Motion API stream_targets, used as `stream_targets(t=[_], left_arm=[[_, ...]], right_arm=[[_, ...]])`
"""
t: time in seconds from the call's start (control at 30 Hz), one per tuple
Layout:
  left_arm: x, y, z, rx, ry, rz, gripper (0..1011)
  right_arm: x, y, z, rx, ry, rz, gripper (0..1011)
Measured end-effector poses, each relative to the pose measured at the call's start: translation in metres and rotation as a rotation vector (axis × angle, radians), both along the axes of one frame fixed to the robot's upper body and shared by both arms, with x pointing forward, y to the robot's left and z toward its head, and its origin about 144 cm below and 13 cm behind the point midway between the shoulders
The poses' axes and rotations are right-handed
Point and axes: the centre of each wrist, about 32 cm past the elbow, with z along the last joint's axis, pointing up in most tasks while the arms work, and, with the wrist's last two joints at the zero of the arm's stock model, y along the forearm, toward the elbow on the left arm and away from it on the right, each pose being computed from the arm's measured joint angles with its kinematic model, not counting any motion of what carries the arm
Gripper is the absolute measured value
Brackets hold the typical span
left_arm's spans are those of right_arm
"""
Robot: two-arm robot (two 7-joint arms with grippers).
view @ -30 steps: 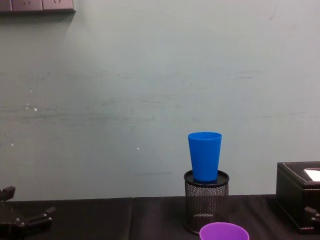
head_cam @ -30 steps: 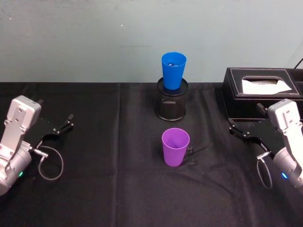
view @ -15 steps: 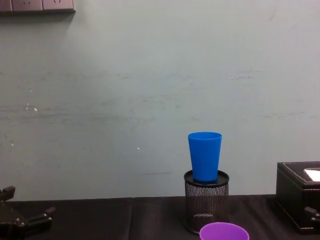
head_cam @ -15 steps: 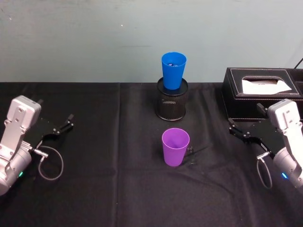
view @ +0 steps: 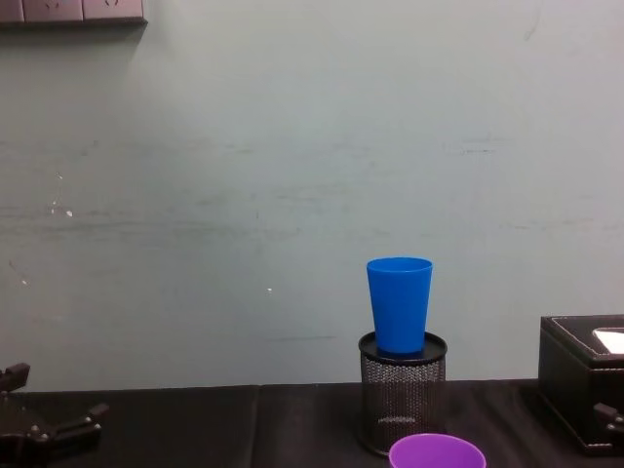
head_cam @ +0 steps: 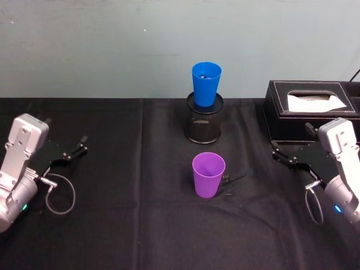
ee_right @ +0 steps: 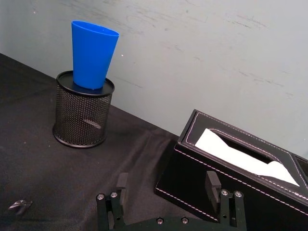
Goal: Pick up one cup with a gripper and tap it against the other cup.
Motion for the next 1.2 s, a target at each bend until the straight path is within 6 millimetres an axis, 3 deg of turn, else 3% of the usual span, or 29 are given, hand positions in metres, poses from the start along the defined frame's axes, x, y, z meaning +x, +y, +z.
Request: stream_targets(t=[0.43,0.87,1.2], left_arm=[[0.000,0.000,0.000,0.000,0.000,0.000,1000],[0.000,0.000,0.000,0.000,0.000,0.000,1000],[0.000,0.000,0.000,0.000,0.000,0.000,1000]], right_arm=[[0.000,0.000,0.000,0.000,0.000,0.000,1010],[-0.003,-0.003,0.012,0.094,-0.033,0.070,1010],[-0.015,-0.010,0.016,0.206,0.121,0.401,1010]])
